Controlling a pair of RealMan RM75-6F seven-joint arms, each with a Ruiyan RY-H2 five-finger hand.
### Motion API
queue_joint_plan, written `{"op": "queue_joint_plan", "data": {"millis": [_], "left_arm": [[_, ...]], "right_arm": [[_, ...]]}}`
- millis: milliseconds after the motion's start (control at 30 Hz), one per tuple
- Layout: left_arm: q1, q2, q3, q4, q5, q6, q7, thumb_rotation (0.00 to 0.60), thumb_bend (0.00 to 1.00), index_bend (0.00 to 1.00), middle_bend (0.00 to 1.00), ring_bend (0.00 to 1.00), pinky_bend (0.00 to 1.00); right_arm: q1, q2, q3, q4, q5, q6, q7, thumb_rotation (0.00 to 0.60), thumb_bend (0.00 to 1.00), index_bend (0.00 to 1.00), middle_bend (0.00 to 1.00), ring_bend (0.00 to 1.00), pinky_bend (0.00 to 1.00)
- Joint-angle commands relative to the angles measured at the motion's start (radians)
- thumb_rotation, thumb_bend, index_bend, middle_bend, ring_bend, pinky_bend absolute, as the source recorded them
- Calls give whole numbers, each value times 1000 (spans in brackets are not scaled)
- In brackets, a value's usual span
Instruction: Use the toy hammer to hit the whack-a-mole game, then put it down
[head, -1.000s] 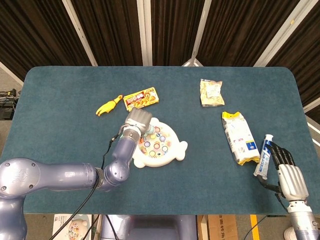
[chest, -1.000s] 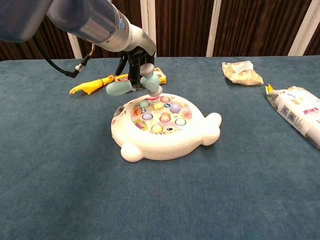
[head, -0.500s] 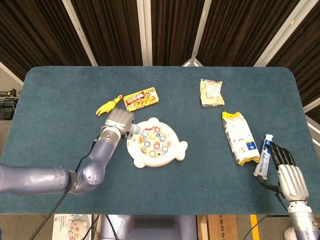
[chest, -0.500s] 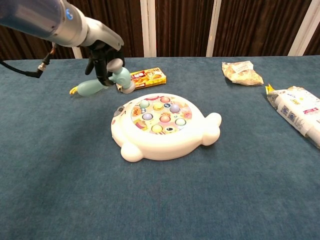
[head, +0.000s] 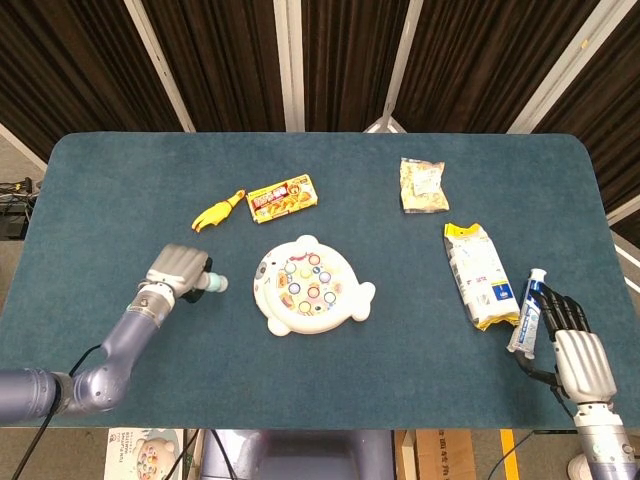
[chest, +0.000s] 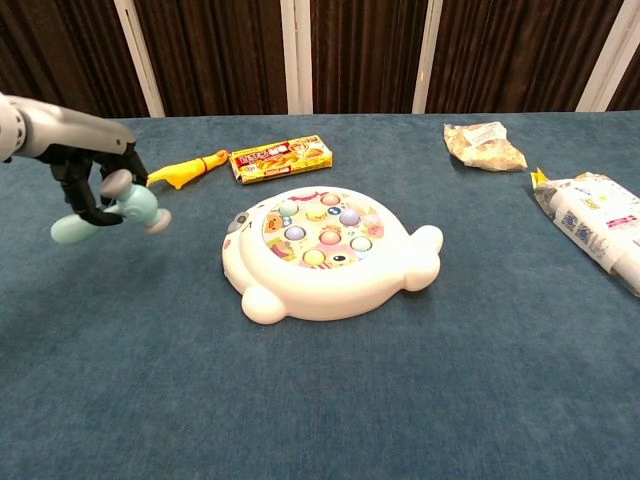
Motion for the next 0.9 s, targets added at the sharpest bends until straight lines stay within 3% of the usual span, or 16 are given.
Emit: {"op": "queue_joint_plan", "data": {"millis": [33, 333, 900], "left_arm": [[61, 16, 38, 24, 89, -31, -76, 600, 827, 593, 504, 373, 517], [124, 0, 72, 106, 220, -93, -174, 600, 827, 589, 504, 373, 517], [144, -80, 73, 222, 276, -106, -230, 600, 779, 552, 482, 353, 492]], "right_arm": [[0, -1, 0, 0, 1, 0, -2, 600, 289, 0, 0, 0, 0], [0, -2, -1, -2, 4, -3, -7, 600, 288, 0, 0, 0, 0], [0, -1, -2, 0, 5, -6, -4, 600, 289, 0, 0, 0, 0]]}}
